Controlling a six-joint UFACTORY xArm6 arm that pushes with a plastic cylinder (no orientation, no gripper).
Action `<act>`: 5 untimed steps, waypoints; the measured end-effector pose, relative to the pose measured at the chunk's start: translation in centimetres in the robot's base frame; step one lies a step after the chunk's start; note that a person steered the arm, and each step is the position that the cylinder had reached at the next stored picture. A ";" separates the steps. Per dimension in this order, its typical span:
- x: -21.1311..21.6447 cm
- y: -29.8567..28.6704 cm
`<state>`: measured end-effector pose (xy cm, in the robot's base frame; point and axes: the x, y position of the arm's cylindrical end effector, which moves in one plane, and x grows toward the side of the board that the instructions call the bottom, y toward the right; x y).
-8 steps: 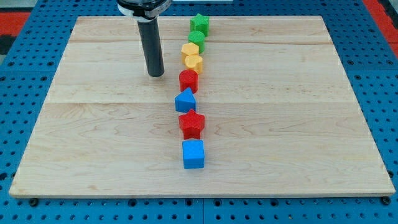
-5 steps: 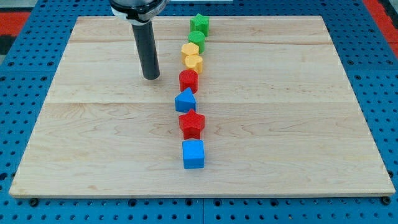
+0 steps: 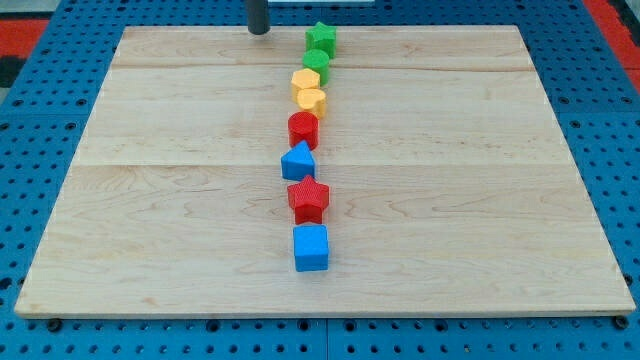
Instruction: Move the yellow heart to the left center
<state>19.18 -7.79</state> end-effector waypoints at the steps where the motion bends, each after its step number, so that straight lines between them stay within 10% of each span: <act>1: 0.1 5.0; 5: 2.4 8.2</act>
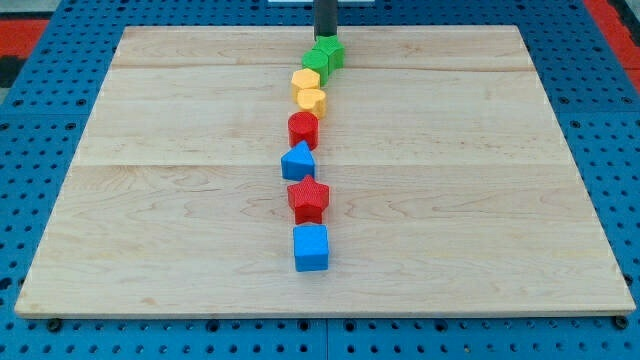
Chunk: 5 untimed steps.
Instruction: Move the yellow heart to the left center
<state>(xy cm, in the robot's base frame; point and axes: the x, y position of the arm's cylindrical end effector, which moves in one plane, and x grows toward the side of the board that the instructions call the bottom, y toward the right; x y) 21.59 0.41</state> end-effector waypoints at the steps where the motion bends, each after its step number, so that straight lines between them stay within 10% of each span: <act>1: 0.3 0.1; 5: 10.8 -1.2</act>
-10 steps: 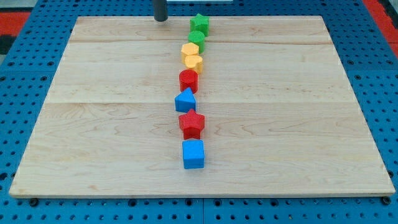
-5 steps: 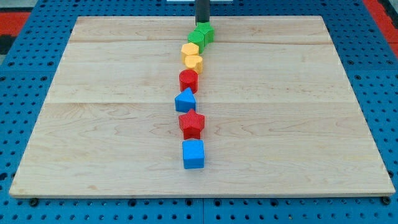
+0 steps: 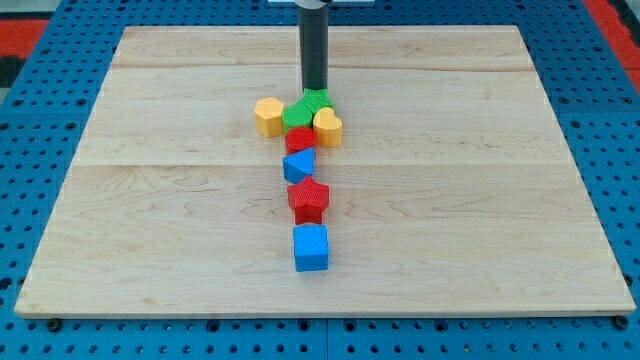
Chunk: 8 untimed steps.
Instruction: Move the yellow heart to the left center
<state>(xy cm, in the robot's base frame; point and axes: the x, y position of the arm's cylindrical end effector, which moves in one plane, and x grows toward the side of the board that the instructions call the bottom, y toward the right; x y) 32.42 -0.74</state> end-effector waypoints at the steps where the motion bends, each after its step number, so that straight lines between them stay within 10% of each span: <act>1: 0.6 2.7; 8: 9.0 1.4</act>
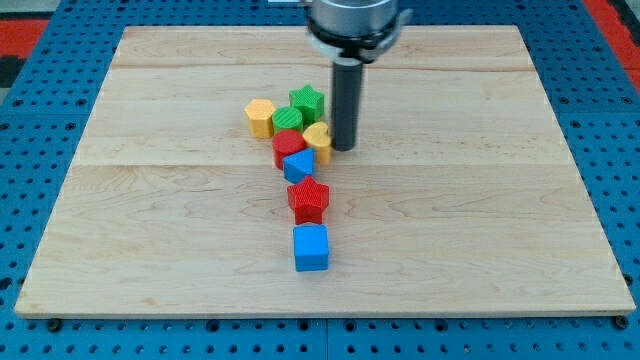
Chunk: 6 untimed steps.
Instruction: Move the yellow heart to the left center
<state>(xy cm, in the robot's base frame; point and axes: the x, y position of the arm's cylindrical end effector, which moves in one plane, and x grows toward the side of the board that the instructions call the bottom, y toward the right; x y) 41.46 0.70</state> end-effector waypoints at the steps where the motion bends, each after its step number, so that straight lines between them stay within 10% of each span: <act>1: -0.4 -4.6; 6: 3.3 -14.3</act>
